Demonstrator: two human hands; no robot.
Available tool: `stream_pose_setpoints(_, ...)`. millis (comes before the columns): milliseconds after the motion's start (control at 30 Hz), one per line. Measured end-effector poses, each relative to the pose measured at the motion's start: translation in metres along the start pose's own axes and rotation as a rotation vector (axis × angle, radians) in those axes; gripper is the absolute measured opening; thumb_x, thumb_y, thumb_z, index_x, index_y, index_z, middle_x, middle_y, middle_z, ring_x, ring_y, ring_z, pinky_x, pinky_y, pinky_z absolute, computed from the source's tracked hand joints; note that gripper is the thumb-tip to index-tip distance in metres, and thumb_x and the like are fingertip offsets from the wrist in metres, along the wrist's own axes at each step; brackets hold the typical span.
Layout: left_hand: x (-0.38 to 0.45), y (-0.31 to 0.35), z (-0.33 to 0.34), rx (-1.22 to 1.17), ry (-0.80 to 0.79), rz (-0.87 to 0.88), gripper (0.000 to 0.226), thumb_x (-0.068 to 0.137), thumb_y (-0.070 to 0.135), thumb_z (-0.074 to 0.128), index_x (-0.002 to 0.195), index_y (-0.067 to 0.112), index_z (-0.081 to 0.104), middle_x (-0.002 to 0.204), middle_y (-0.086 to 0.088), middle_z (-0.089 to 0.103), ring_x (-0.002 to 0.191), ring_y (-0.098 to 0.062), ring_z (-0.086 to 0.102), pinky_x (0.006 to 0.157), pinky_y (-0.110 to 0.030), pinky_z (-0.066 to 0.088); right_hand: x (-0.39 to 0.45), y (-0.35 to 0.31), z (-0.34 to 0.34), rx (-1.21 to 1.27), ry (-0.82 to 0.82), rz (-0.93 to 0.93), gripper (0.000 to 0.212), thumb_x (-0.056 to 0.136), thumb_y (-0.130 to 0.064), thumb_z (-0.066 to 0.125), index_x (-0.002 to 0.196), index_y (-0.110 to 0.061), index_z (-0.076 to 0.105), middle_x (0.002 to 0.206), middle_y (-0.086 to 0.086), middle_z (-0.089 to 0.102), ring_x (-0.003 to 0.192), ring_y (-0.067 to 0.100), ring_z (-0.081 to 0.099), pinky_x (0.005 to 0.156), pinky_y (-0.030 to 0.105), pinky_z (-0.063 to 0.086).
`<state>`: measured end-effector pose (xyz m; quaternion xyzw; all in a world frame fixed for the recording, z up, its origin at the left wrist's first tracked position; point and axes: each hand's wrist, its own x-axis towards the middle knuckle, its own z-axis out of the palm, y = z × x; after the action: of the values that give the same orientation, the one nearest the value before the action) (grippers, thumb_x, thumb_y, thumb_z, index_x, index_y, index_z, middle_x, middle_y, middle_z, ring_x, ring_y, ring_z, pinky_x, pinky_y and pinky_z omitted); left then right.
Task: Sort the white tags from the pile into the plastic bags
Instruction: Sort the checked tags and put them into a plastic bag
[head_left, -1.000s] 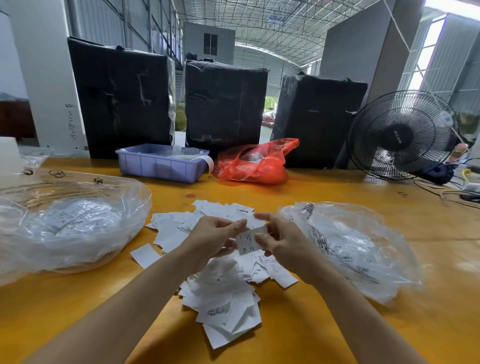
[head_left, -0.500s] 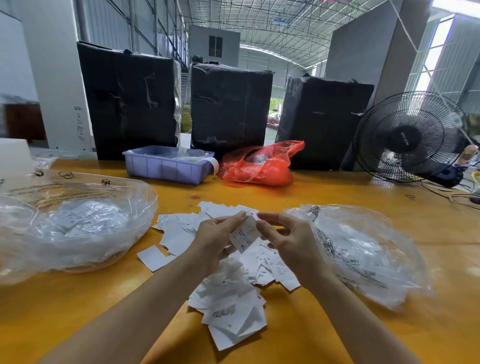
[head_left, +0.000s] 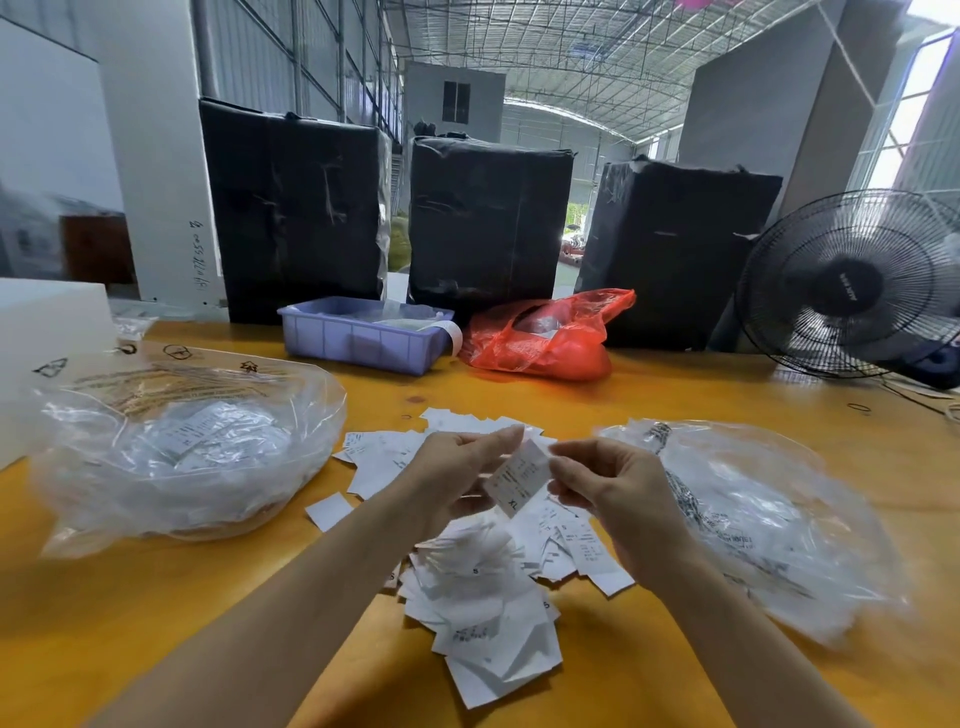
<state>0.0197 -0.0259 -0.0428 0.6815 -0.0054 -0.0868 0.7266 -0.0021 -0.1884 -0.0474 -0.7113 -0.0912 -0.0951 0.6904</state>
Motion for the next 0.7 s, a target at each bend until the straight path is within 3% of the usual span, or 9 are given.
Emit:
stream_pose_setpoints(100, 0.002, 0.002, -0.013, 0.139, -0.060, 0.001, 0.014, 0.078, 0.020, 0.075, 0.082, 0.007, 0.074, 0.061, -0.001, 0.066, 0.047, -0.007, 0.055, 0.046, -0.016, 0.043, 0.001, 0.001, -0.001, 0.033, 0.019, 0.015, 0.010, 0.084, 0.002, 0.064, 0.084, -0.008, 0.068, 0.069, 0.010, 0.069, 0.060, 0.016, 0.066, 0.060, 0.024, 0.054)
stream_pose_setpoints(300, 0.004, 0.006, -0.025, 0.242, -0.064, 0.004, 0.013, 0.075, 0.017, 0.078, 0.063, 0.013, 0.075, 0.061, 0.000, 0.068, 0.043, -0.006, 0.051, 0.043, -0.015, 0.039, 0.001, 0.003, -0.001, -0.044, 0.061, -0.072, 0.012, 0.085, 0.002, 0.063, 0.083, -0.009, 0.067, 0.065, 0.006, 0.070, 0.057, 0.015, 0.067, 0.055, 0.020, 0.054)
stream_pose_setpoints(433, 0.006, 0.016, -0.047, 0.588, 0.243, 0.135, 0.014, 0.079, 0.022, 0.075, 0.074, 0.009, 0.073, 0.064, -0.001, 0.067, 0.044, -0.007, 0.050, 0.040, -0.016, 0.038, 0.003, -0.001, -0.010, -0.335, 0.204, -0.315, 0.011, 0.086, -0.001, 0.063, 0.088, -0.010, 0.066, 0.072, 0.000, 0.070, 0.058, 0.009, 0.066, 0.055, 0.020, 0.054)
stream_pose_setpoints(567, -0.003, 0.038, -0.102, 0.550, 0.643, 0.284, 0.016, 0.085, 0.022, 0.068, 0.076, 0.009, 0.070, 0.071, -0.006, 0.067, 0.053, -0.009, 0.056, 0.046, -0.019, 0.040, 0.015, -0.007, -0.039, -0.722, 0.516, -0.573, 0.010, 0.085, -0.003, 0.064, 0.092, -0.005, 0.071, 0.076, 0.011, 0.071, 0.065, 0.026, 0.067, 0.058, 0.031, 0.051)
stream_pose_setpoints(633, -0.013, 0.046, -0.135, 0.594, 0.847, 0.302, 0.015, 0.088, 0.014, 0.063, 0.083, 0.003, 0.071, 0.083, -0.012, 0.069, 0.066, -0.018, 0.061, 0.053, -0.024, 0.044, 0.026, 0.003, -0.065, -0.923, 0.663, -0.561, 0.009, 0.085, -0.004, 0.063, 0.090, -0.004, 0.071, 0.074, 0.018, 0.071, 0.064, 0.035, 0.066, 0.059, 0.035, 0.054)
stream_pose_setpoints(700, -0.023, 0.048, -0.162, 0.730, 1.033, 0.241, 0.016, 0.090, 0.009, 0.059, 0.090, -0.004, 0.068, 0.090, -0.021, 0.068, 0.083, -0.033, 0.063, 0.063, -0.031, 0.045, 0.039, 0.021, -0.095, -1.041, 0.698, -0.336, 0.013, 0.084, -0.003, 0.059, 0.092, -0.005, 0.069, 0.077, 0.022, 0.069, 0.068, 0.041, 0.064, 0.064, 0.047, 0.055)
